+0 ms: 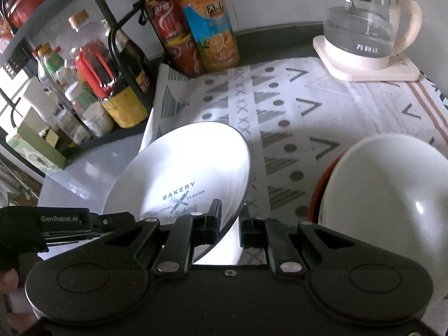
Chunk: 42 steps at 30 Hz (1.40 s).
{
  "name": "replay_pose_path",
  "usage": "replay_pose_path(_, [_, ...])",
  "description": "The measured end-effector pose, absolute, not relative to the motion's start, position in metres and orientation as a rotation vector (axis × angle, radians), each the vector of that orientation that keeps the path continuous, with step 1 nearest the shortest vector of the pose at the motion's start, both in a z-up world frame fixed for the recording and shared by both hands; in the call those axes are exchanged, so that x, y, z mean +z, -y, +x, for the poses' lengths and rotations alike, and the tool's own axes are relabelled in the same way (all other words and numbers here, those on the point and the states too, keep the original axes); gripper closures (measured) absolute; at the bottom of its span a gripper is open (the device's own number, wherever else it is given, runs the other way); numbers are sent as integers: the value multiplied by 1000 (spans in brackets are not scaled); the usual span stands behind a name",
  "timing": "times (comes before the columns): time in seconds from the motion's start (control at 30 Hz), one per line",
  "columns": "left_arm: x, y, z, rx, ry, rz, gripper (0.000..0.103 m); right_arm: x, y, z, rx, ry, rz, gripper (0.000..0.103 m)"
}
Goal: Organize plates and bowls
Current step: 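Lift the 'Bakery' plate with both grippers and lower it onto the plate stack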
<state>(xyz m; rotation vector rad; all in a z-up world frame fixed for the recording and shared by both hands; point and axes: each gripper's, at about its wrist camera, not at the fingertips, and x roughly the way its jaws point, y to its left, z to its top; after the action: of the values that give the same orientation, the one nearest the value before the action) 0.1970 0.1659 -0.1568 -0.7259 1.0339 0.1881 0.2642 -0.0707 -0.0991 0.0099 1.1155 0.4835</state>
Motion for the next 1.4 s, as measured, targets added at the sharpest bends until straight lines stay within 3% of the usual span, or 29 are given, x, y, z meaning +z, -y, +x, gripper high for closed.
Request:
replay_pose_path(0.7, [-178, -161, 187, 193, -1089, -671, 88, -118, 54, 240, 458, -1129, -144, 88])
replay_pose_path(1.03, [-181, -158, 191, 194, -1104, -649, 87, -126, 49, 237, 446, -1132, -181, 82])
replay_pose_path(1.4, [-179, -169, 185, 241, -1102, -602, 91, -130, 41, 237, 445, -1127, -228, 81])
